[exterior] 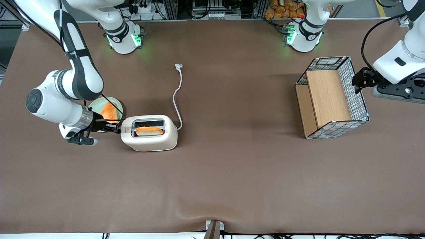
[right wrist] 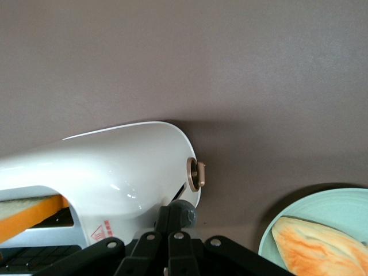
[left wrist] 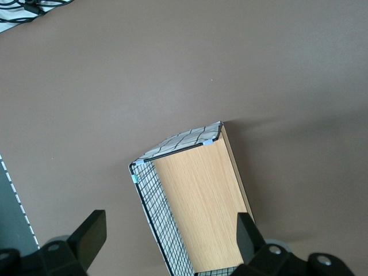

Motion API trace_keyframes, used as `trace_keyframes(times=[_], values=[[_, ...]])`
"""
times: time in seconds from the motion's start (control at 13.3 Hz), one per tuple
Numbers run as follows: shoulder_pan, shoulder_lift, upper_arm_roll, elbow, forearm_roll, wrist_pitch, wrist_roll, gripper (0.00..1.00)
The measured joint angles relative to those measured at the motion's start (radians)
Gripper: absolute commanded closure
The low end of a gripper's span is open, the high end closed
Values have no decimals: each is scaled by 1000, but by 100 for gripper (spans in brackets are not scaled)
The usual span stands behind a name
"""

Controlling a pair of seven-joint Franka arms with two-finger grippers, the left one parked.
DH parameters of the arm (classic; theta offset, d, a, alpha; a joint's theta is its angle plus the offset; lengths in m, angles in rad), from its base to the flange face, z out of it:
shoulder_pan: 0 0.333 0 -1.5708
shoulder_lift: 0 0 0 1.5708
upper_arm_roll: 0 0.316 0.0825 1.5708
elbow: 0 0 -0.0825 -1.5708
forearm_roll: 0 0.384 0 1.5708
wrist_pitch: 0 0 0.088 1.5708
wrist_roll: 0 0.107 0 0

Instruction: Press toaster button with right arm

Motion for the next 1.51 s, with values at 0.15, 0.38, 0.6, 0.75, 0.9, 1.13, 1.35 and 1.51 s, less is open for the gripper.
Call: trace_keyframes(times=[0.15, 0.38, 0.6, 0.75, 0.9, 1.13, 1.35, 1.51], values=[[0, 15, 0, 0, 6, 12, -3, 100], [-5, 32, -1, 0, 12, 21, -10, 100], [-21, 45, -2, 0, 67, 21, -57, 100], [-26, 57, -2, 0, 90, 21, -76, 100], [-26, 66, -1, 0, 95, 27, -78, 100], [-29, 72, -3, 0, 125, 27, -107, 100], [-39, 97, -8, -1, 189, 30, -186, 100], [-45, 106, -7, 1, 207, 30, -206, 100]])
